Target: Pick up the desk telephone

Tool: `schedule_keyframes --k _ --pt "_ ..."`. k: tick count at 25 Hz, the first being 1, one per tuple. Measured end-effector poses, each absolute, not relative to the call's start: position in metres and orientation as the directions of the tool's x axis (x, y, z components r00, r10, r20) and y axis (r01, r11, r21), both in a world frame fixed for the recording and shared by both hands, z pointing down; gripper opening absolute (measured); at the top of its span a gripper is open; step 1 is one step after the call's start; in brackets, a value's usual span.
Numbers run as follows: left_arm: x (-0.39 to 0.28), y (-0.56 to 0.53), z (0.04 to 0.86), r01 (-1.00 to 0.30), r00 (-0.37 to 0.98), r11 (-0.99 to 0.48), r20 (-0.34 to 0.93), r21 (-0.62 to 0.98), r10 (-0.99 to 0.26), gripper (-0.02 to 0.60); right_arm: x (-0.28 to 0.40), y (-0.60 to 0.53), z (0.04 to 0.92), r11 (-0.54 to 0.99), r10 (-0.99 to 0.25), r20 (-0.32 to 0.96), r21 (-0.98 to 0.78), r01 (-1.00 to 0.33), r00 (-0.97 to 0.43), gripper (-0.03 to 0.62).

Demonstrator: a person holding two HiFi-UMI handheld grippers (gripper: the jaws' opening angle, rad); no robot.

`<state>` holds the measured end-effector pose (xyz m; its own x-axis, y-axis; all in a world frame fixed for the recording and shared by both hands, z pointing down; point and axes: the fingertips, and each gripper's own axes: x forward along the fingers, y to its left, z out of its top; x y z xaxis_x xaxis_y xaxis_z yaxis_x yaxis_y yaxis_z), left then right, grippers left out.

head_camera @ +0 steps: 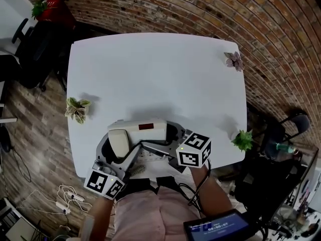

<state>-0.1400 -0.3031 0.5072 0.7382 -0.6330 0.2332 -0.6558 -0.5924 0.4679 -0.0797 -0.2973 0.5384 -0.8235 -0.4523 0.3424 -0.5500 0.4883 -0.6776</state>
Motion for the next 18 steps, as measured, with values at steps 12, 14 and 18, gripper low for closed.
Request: schedule_keyframes --k 12,14,18 --pt "-0.147 -0.283 0.514 -0.493 0.857 -0.63 0.212 0.6 -0.47 0.469 -0.087 -0.289 0.526 0.608 -0.412 0.273 -0.628 -0.486 -0.869 0.29" --pt "-0.149 -0.279 0.521 -0.442 0.882 -0.608 0.197 0.659 -0.427 0.469 -0.087 -0.288 0.525 0.619 -0.403 0.271 -0.623 -0.479 -0.874 0.29" --pt "-0.142 -0.274 0.526 -0.397 0.912 -0.652 0.2 0.646 -0.357 0.468 -0.088 -0.287 0.524 0.629 -0.395 0.264 -0.621 -0.469 -0.88 0.288"
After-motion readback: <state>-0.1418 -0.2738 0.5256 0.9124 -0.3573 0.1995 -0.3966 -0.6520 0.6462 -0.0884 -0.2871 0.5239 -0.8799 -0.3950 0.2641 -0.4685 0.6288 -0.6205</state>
